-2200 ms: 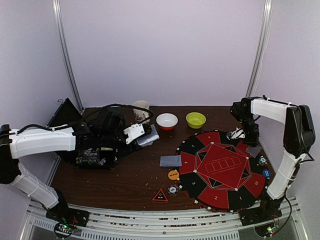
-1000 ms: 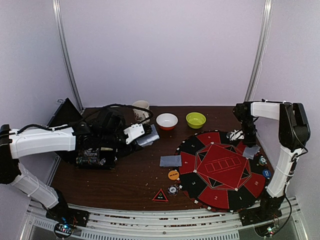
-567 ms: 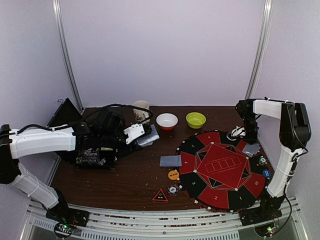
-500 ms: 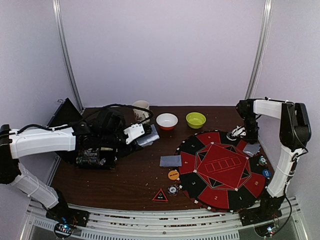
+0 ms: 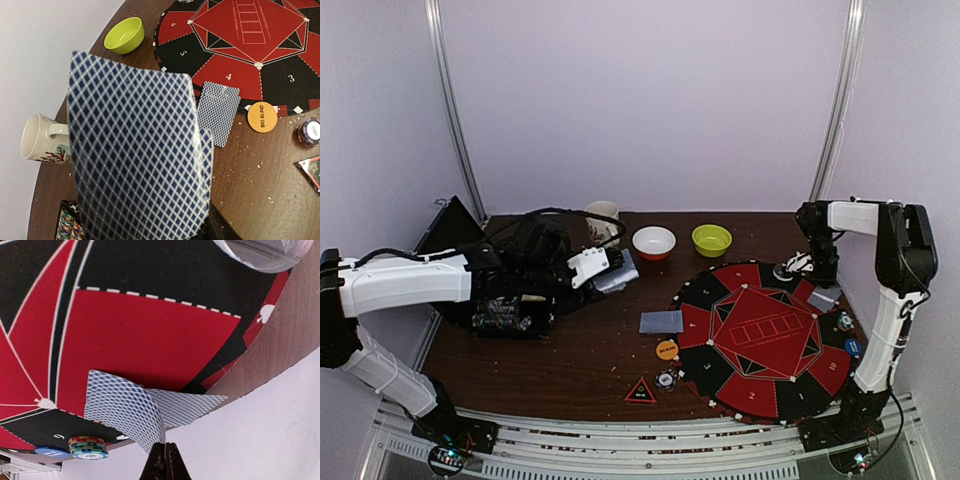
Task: Distribute texas hold em gaming equipment
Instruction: Distribute the poker card in the small blind area.
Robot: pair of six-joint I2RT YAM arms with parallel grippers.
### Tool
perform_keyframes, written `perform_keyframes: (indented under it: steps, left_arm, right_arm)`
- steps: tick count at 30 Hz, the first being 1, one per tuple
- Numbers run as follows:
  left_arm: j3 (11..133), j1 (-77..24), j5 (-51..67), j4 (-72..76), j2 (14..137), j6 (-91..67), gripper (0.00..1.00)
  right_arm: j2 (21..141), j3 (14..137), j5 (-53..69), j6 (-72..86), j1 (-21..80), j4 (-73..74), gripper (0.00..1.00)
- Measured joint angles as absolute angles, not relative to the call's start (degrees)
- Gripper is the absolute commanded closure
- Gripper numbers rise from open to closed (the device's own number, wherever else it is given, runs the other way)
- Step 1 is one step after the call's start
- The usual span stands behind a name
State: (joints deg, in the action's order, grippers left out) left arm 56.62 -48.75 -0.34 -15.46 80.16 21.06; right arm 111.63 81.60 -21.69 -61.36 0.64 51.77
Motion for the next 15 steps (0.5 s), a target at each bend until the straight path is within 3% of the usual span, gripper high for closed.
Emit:
perform_keyframes:
  steps: [15]
  left_arm:
    - [56.6,-48.8,-0.4,-15.5,80.9,21.1,0.55]
  right_arm:
    - [114.9,81.6,-22.9,-61.6,0.2,47.2,0.99]
